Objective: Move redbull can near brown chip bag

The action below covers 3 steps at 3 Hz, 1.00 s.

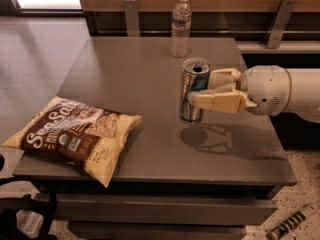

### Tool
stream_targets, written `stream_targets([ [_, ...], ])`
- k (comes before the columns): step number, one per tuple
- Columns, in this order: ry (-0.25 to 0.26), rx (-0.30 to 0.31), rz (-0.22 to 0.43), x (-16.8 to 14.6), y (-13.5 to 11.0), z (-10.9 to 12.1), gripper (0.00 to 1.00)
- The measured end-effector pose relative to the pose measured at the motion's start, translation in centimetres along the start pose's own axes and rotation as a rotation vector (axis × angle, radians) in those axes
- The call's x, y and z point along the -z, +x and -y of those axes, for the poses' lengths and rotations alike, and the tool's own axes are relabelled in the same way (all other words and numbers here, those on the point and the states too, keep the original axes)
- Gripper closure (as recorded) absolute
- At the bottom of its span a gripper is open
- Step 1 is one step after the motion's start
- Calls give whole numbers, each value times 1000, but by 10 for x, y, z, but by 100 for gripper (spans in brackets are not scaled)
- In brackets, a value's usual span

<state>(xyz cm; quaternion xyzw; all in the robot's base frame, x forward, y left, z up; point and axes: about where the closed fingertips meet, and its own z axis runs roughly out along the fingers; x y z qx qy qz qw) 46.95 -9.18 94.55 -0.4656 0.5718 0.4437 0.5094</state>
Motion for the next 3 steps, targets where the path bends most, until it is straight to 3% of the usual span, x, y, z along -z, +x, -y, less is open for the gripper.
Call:
stream_targets([
  [1,-41,-19,2,-15,18,-22,100],
  [3,-7,16,-22,-44,69,-40,100],
])
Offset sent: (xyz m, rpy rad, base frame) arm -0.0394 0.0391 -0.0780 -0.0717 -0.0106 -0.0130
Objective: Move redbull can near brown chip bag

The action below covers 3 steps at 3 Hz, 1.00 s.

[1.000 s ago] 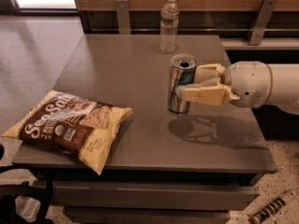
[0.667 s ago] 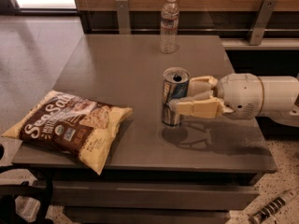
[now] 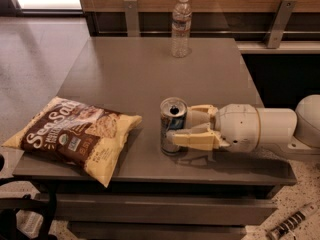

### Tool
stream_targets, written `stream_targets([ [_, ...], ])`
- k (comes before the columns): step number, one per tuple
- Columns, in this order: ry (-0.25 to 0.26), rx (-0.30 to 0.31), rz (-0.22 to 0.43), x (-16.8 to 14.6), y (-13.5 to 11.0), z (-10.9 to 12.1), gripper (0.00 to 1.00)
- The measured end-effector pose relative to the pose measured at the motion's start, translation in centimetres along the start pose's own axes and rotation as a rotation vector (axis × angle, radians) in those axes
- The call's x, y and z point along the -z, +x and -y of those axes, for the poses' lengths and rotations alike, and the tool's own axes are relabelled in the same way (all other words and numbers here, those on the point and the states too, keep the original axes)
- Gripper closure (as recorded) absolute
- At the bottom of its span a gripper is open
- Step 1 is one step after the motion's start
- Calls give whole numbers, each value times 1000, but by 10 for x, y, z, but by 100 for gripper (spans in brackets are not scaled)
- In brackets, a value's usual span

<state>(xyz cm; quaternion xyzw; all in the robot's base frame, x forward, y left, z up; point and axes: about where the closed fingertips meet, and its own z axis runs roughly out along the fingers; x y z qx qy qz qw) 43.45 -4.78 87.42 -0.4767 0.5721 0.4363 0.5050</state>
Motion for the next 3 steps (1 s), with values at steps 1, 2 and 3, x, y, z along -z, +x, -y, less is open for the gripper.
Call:
stream_targets([
  [1,3,1,8,-5,7,-2,100],
  [2,2,1,8,-5,6,-2,99],
  [3,-2,2,7,-7,5,-3,77],
])
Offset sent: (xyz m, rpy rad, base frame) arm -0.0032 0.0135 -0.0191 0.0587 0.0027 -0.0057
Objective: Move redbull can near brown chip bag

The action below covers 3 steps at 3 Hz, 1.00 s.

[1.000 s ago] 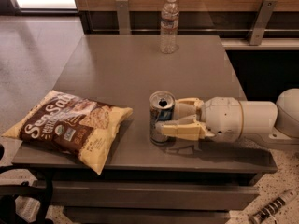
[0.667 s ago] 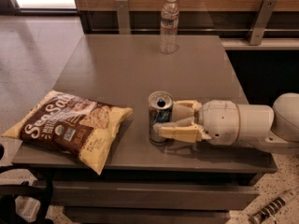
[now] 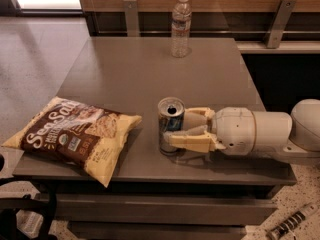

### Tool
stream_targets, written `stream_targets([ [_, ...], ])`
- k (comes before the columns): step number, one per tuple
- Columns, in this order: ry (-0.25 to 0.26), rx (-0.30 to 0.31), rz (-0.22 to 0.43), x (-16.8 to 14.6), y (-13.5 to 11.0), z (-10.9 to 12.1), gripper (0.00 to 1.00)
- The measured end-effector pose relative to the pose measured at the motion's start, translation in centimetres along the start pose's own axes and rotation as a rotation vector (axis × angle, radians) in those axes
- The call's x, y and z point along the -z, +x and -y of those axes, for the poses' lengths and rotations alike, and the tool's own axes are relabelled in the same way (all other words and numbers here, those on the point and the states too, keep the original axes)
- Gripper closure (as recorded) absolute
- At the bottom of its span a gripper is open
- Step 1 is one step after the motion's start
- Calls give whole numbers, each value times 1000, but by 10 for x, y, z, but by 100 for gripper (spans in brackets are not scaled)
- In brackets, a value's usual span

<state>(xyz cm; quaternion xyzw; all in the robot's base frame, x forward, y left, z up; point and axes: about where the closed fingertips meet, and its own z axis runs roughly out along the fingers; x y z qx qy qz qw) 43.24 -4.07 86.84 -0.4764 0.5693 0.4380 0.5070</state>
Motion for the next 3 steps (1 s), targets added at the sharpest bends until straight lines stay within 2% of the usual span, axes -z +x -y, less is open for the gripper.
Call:
stream_targets([
  [3,-12,4,-1,-5,-2,-3,8],
])
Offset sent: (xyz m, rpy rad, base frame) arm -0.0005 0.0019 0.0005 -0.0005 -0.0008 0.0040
